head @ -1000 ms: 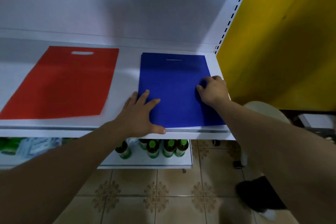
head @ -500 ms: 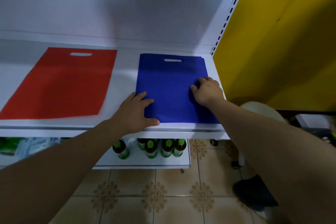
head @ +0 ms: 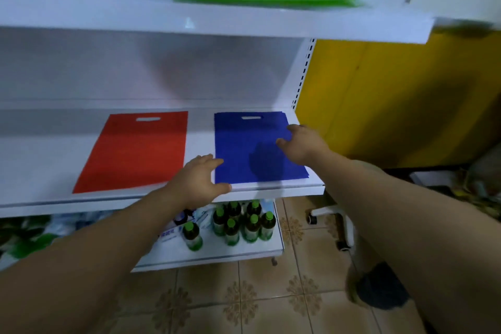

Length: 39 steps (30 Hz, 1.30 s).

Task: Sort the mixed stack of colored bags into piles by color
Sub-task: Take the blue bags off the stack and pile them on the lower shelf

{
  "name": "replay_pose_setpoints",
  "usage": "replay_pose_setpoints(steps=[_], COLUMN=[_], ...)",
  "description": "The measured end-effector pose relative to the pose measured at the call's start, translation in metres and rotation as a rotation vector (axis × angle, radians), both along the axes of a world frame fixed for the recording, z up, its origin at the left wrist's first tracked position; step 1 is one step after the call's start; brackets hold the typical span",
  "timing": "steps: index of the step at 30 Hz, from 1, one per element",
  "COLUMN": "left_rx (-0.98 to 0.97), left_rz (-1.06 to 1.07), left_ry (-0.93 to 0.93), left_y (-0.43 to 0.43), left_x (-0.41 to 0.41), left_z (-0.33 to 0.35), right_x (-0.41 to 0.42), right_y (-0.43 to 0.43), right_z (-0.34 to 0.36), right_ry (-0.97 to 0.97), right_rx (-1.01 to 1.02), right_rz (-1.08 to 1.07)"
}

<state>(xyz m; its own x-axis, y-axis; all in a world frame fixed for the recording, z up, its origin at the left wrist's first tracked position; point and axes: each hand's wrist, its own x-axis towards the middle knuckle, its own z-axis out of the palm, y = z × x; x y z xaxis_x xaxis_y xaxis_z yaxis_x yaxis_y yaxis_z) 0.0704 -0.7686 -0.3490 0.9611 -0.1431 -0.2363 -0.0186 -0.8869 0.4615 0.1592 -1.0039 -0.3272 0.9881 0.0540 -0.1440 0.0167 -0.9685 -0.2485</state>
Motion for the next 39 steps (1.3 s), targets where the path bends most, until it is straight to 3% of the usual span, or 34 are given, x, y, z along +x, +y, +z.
replay_pose_setpoints(steps=[10, 18, 27, 39], left_rx=[0.052, 0.002, -0.001, 0.03], left_rz=[-0.112, -0.084, 0.034, 0.273], left_ry=[-0.203, -0.345, -0.491, -0.562], left_y=[0.051, 0.094, 0.142, 0.226], left_x=[-0.156, -0.223, -0.238, -0.216], left_z=[0.134, 0.233, 0.315, 0.353], right_x=[-0.174, -0.251, -0.242, -0.167], right_y=[0.053, 0.105, 0.165, 0.278], right_z=[0.139, 0.252, 0.338, 0.383], right_ry=[-0.166, -0.27, -0.409, -0.459], right_rx=[0.004, 0.021, 0.057, 0.146], right_rz=[-0.017, 0.067, 0.19, 0.413])
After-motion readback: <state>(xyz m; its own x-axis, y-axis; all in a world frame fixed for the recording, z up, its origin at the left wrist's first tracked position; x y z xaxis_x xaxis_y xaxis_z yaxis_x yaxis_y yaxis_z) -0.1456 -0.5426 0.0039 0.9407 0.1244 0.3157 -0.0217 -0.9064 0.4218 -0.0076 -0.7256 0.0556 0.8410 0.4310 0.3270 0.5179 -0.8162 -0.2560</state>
